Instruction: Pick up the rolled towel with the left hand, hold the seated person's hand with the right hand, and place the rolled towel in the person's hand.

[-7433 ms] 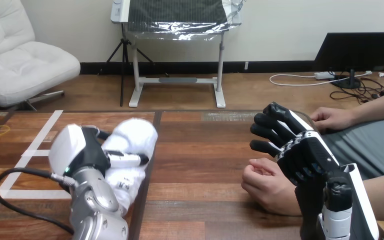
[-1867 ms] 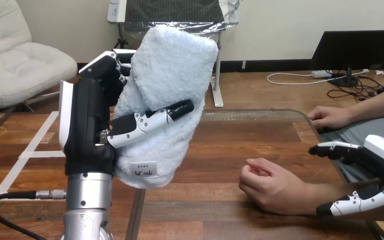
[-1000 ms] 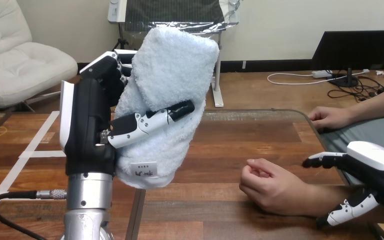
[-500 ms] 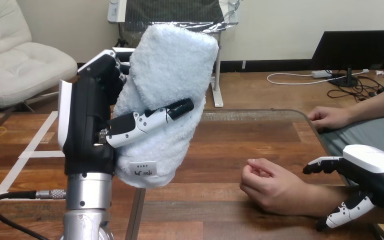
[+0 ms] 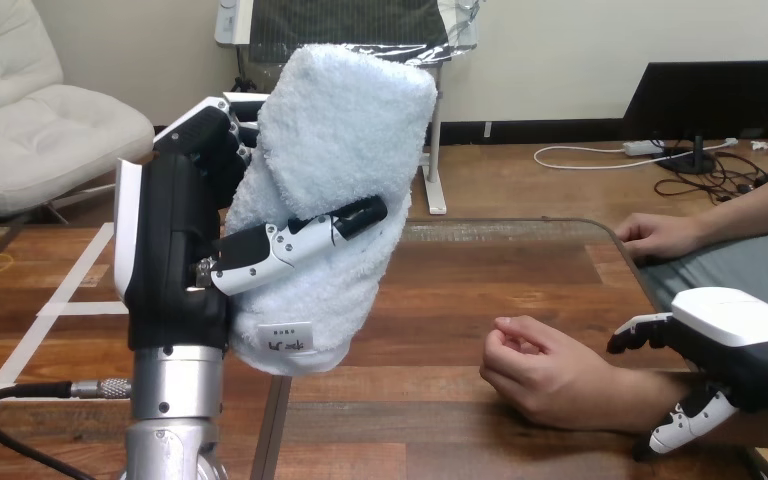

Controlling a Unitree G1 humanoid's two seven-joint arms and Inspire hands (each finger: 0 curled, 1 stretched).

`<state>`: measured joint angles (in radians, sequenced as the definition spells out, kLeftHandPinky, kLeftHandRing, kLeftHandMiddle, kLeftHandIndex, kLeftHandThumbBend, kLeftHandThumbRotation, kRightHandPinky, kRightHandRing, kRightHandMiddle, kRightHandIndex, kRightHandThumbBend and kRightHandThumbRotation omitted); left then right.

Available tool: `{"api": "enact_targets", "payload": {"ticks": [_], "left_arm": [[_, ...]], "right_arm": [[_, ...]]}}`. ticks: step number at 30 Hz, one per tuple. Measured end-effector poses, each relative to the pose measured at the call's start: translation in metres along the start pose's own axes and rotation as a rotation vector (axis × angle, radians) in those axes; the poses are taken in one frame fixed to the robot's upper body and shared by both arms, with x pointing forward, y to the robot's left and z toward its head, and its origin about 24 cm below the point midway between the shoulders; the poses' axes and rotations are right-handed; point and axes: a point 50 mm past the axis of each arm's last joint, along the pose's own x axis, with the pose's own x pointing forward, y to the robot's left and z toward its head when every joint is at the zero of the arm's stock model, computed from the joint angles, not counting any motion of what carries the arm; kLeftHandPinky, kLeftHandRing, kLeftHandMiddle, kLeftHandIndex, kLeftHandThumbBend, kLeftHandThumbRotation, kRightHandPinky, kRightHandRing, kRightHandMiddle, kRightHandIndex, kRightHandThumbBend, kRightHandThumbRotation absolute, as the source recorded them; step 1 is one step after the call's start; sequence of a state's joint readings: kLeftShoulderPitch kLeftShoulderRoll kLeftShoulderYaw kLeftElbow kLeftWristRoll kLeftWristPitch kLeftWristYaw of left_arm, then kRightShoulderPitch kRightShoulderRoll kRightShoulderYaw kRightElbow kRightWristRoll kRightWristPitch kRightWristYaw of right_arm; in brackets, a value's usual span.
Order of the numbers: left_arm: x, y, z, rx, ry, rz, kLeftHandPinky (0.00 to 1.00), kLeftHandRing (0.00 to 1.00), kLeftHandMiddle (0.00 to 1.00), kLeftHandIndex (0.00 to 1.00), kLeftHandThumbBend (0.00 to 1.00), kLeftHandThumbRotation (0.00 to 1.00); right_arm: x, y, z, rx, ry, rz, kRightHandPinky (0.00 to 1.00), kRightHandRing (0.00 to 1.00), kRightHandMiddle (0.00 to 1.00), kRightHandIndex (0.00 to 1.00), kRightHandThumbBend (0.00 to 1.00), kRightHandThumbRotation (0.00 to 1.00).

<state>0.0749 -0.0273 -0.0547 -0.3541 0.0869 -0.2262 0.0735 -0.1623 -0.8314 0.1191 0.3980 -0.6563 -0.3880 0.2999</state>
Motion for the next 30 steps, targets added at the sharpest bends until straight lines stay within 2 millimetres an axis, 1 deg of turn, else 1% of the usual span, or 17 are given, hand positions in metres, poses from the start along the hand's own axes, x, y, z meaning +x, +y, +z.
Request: {"api": "enact_targets", "payload": {"ticks": [7,17,26,30], "left_arm": [[0.0,0.001,0.0,-0.002,-0.002,0.002,0.14,0.2,0.26,0.36,0.5,0.0],[0.0,0.002,0.0,-0.002,-0.003,0.008,0.14,0.2,0.26,0.36,0.52,0.0],[0.0,0.004,0.0,0.003,-0.003,0.018,0.14,0.2,0.26,0.36,0.53,0.0],[0.0,0.005,0.0,0.004,-0.003,0.02,0.14,0.2,0.26,0.36,0.53,0.0]], "right_arm": [[0.005,0.003,0.0,-0.045,0.028,0.012,0.65,0.78,0.8,0.76,0.92,0.27],[0.009,0.006,-0.001,-0.064,0.046,-0.01,0.56,0.71,0.73,0.71,0.91,0.21],[0.013,0.007,-0.001,-0.067,0.049,-0.04,0.48,0.63,0.67,0.67,0.91,0.2],[0.015,0.007,-0.001,-0.068,0.051,-0.048,0.46,0.62,0.65,0.65,0.9,0.2]]}}
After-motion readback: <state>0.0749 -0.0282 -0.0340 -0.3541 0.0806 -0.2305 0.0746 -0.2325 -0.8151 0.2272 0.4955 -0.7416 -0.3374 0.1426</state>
